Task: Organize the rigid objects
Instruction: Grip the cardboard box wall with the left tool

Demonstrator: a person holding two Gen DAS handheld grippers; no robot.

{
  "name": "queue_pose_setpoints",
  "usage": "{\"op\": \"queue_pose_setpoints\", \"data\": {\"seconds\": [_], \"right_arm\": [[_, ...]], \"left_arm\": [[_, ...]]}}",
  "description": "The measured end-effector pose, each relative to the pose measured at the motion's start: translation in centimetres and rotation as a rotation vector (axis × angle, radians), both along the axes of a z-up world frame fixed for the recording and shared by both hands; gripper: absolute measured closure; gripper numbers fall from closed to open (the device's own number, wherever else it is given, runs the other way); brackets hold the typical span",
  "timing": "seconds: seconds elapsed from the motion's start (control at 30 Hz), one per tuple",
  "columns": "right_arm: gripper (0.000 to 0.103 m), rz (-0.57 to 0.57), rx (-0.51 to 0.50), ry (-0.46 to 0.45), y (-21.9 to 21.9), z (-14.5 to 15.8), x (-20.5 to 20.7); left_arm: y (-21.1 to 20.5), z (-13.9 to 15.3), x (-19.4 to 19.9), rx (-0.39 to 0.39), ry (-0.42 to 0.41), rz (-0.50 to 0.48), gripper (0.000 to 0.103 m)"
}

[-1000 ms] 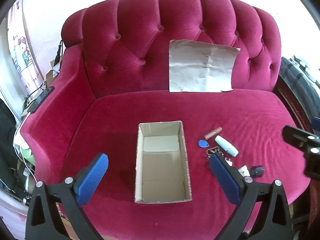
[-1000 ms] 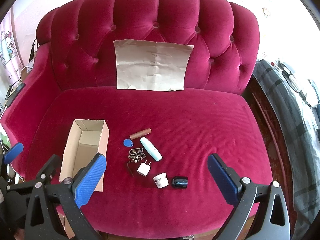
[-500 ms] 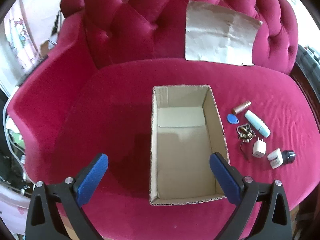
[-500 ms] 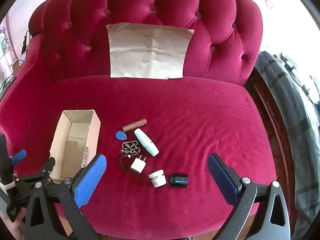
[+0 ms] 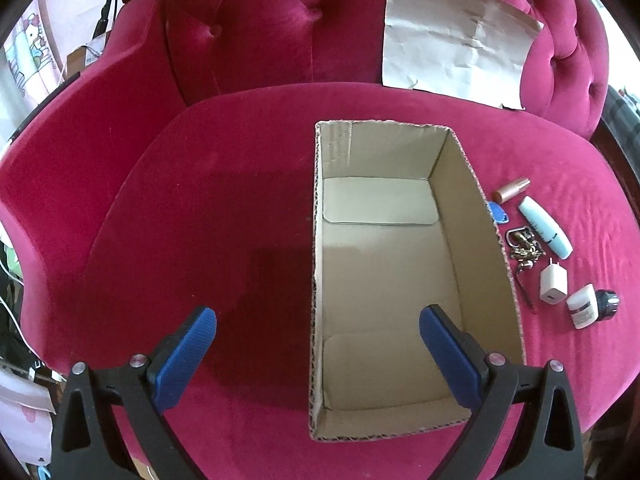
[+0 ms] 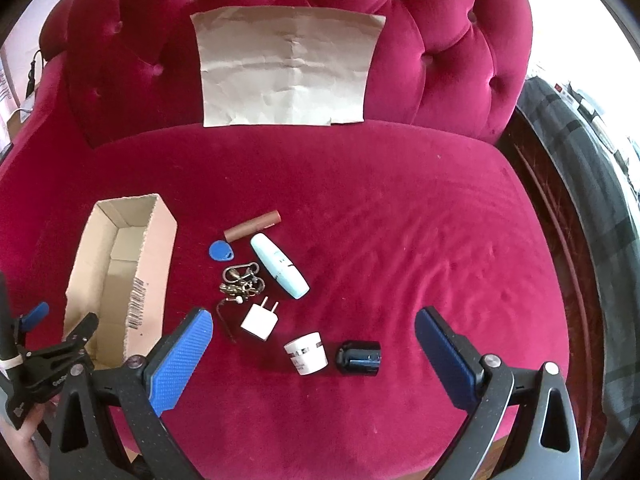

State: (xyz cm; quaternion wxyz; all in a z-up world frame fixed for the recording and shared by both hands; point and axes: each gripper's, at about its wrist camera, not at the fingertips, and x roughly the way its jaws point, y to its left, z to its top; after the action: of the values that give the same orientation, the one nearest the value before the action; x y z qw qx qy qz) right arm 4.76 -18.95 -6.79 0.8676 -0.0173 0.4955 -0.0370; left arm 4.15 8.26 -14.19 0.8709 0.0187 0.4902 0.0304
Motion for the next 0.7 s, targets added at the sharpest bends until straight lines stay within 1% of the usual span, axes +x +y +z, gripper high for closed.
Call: {"op": "queue_pose_setpoints", "data": {"seconds": [0.07, 0.2, 0.27, 0.3, 0.33, 0.37, 0.43, 0.47, 0.5, 0.53, 0.57, 0.6, 0.63, 0.7], "right_arm": [[0.000, -0.010, 0.006, 0.004, -0.4, -0.6, 0.3], [0.000, -0.025, 0.018, 0.013, -0.9, -1.5, 0.7], [0.000, -0.030, 0.023, 0.014, -1.1, -1.9, 0.8], [0.000, -0.031, 0.023, 0.015, -1.1, -2.0, 0.8], [0.000, -0.034, 0.025, 0.016, -1.1, -2.2, 0.9], [0.000, -0.038, 0.026, 0.018, -1.1, -2.4, 0.9], [0.000, -0.042, 0.033, 0.022, -1.0, -2.7, 1.0], [0.000, -0.043, 0.036, 0.025, -1.0, -2.9, 1.0], [0.000, -0.041, 0.037, 0.025, -0.9, -3.0, 1.0], [0.000, -0.037, 0.036, 0.024, -0.9, -3.1, 1.0], [0.000, -0.035, 0.031, 0.024, -0.8, -3.3, 1.0], [0.000, -0.036, 0.025, 0.025, -0.8, -3.4, 1.0], [0.000, -0.038, 0.018, 0.025, -0.8, -3.6, 1.1], [0.000, -0.046, 0.015, 0.029, -1.0, -3.9, 1.2]], "left_arm": [[0.1, -0.4, 0.1, 0.001, 0.002, -0.006, 0.000], [0.6, -0.4, -0.1, -0.032, -0.009, -0.004, 0.001], [1.0, 0.0, -0.7, -0.040, -0.021, -0.003, 0.004], [1.1, 0.0, -0.8, -0.042, -0.023, -0.004, 0.008], [1.1, 0.0, -0.8, -0.045, -0.021, -0.008, 0.016], [1.2, -0.1, -0.9, -0.048, -0.017, -0.011, 0.021], [1.3, -0.4, -0.9, -0.048, -0.003, -0.013, 0.042], [1.2, -0.6, -0.8, -0.050, 0.007, -0.016, 0.048], [1.3, -0.8, -0.8, -0.054, 0.014, -0.022, 0.059], [1.2, -1.0, -0.7, -0.058, 0.018, -0.031, 0.074], [1.1, -1.1, -0.7, -0.054, 0.021, -0.034, 0.081], [1.0, -1.2, -0.6, -0.048, 0.023, -0.033, 0.092], [1.0, -1.3, -0.5, -0.044, 0.022, -0.030, 0.095], [0.9, -1.4, -0.5, -0.044, 0.021, -0.024, 0.098]]}}
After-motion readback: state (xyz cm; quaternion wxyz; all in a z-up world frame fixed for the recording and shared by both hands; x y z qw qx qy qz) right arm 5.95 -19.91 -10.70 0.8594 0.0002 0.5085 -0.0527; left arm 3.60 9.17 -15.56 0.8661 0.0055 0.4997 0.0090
